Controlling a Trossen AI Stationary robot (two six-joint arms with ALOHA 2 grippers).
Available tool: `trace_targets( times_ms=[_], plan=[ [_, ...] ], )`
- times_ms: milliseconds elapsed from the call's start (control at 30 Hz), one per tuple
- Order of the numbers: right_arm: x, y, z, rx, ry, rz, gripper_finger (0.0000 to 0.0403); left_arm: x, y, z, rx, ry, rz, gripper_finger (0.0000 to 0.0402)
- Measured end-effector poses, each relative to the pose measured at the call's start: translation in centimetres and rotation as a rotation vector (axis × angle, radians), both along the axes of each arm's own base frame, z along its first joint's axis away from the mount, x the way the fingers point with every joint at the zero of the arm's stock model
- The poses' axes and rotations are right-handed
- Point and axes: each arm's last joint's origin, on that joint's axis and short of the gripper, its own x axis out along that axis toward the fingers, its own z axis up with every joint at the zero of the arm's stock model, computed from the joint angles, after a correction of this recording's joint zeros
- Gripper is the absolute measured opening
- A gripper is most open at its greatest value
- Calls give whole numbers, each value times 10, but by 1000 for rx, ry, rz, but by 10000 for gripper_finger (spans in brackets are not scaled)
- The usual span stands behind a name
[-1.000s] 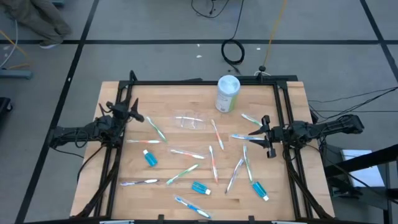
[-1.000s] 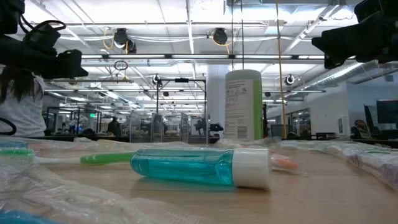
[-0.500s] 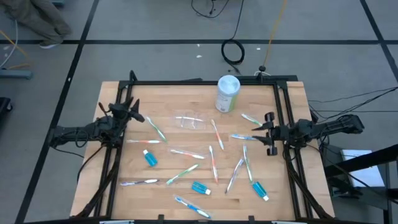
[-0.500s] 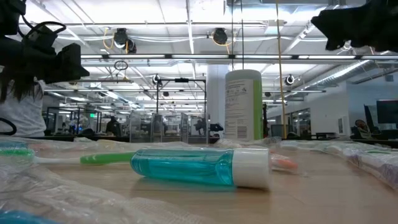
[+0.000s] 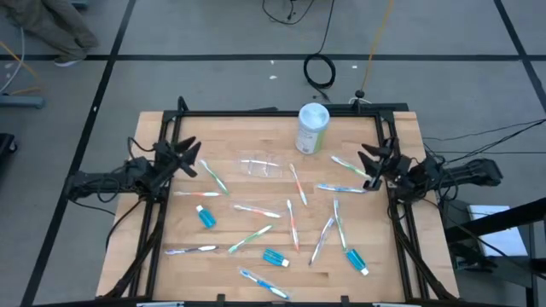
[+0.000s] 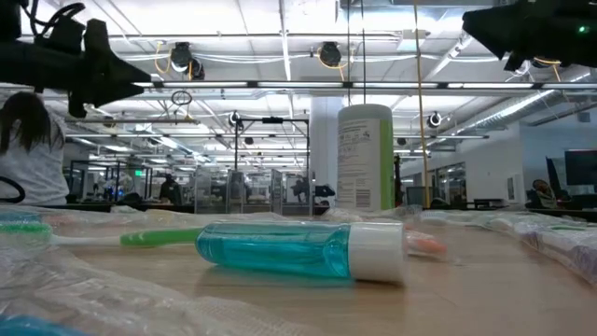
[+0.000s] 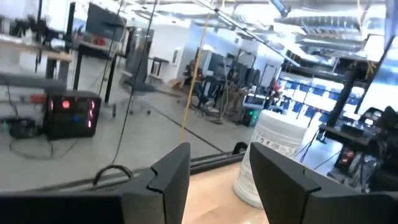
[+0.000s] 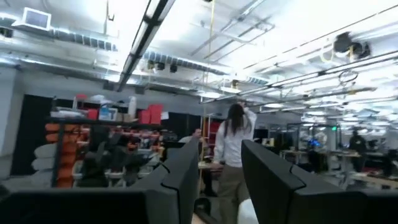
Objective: Pick & Place toothbrushing station
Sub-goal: Put the green toothbrush into the transparent organizer
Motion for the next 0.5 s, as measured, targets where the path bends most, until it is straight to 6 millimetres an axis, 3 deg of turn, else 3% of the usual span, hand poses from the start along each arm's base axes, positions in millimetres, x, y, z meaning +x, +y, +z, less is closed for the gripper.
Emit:
trace_targets(
  times_ms=[200,400,500],
  plan=[
    [17,-8,-10,53,106,-20,114,10,-1,13,-122,64,-50,170],
    [44,-18,-1,137,199,-63,114,32,0,49,-179,207,-27,170],
    [58,-21,-4,164,270,-75,114,45,0,60,-290,283,-16,170]
  ],
)
